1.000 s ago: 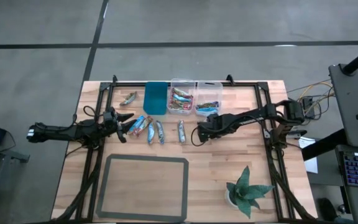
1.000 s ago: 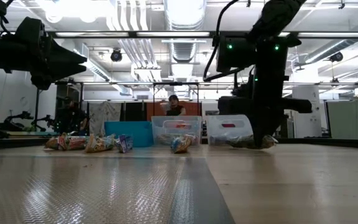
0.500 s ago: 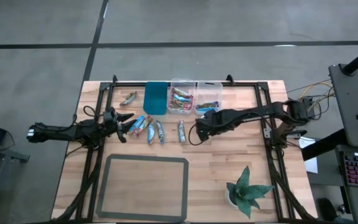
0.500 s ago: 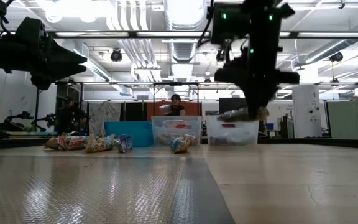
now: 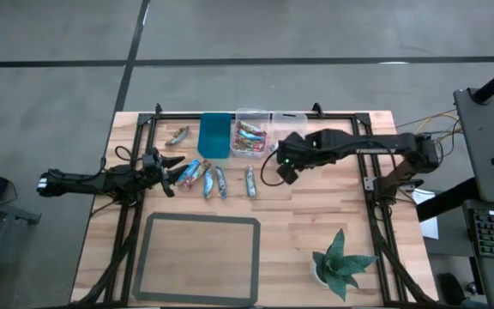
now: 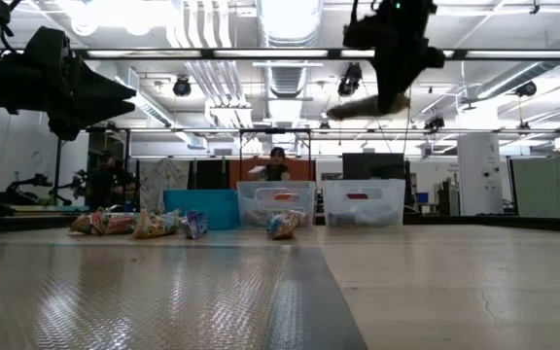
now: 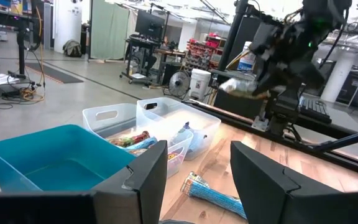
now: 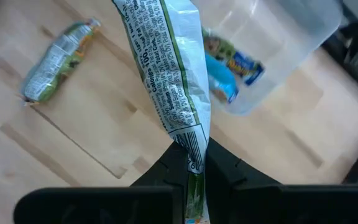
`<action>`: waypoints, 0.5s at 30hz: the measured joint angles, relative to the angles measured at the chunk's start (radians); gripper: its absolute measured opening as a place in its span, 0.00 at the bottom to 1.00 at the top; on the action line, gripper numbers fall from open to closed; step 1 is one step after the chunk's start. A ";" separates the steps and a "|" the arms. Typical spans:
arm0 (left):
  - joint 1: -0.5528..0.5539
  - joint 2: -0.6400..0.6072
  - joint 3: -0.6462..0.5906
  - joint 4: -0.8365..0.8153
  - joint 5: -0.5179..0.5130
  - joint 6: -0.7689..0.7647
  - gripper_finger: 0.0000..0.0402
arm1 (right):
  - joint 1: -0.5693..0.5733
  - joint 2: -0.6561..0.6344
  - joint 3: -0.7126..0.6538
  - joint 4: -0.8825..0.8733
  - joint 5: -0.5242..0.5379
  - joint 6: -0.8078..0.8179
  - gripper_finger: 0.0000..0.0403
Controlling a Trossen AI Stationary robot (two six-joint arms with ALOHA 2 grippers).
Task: Pick and place Granola Bars by type
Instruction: Put the yellow granola bar into the blue bin
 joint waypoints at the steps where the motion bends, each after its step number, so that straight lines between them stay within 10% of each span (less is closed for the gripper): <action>1: 0.000 0.000 0.000 0.000 0.000 0.000 0.39 | -0.003 -0.005 0.014 -0.007 0.000 -0.027 0.04; 15: 0.000 0.000 0.000 0.000 0.000 0.000 0.39 | -0.016 -0.026 0.176 -0.151 -0.001 -0.311 0.04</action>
